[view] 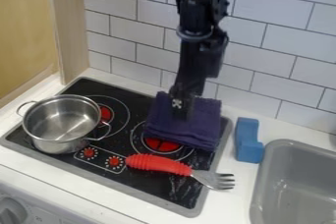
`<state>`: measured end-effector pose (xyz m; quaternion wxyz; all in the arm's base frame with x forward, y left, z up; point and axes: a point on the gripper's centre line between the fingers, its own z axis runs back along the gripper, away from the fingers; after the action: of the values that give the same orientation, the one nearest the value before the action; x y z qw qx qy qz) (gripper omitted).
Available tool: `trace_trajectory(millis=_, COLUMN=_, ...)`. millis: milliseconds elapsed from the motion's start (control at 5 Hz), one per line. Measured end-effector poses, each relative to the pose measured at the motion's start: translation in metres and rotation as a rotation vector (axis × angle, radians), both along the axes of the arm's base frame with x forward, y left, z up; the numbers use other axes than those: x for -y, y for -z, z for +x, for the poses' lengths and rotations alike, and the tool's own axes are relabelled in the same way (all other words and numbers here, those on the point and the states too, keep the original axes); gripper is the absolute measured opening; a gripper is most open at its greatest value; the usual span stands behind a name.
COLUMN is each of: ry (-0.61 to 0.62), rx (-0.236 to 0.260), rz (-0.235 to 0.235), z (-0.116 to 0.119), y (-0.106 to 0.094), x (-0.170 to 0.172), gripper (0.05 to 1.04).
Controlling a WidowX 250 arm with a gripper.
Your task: Move the purple cloth to the left side of the burner
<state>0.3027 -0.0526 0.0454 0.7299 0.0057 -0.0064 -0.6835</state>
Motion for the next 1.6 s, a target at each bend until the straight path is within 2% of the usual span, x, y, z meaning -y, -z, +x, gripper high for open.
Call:
trace_trajectory(millis=200, ry=0.005, rx=0.011, rz=-0.002, z=0.004, y=0.009, x=0.001, gripper=0.999)
trace_trajectory(millis=400, ry=0.017, rx=0.062, rz=-0.012, z=0.013, y=0.013, x=0.002, gripper=0.999)
trace_trajectory(millis=600, ry=0.019, rx=0.079, rz=-0.001, z=0.017, y=0.015, x=0.000, gripper=0.999)
trace_trajectory(millis=800, ry=0.004, rx=0.077, rz=-0.014, z=0.018, y=0.018, x=0.001, gripper=0.999)
trace_trajectory(millis=1200, ry=-0.058, rx=0.027, rz=-0.033, z=0.016, y=0.033, x=-0.013, gripper=0.999)
trace_trajectory(millis=1600, ry=-0.054, rx=0.005, rz=-0.021, z=0.022, y=0.036, x=-0.015, gripper=0.999)
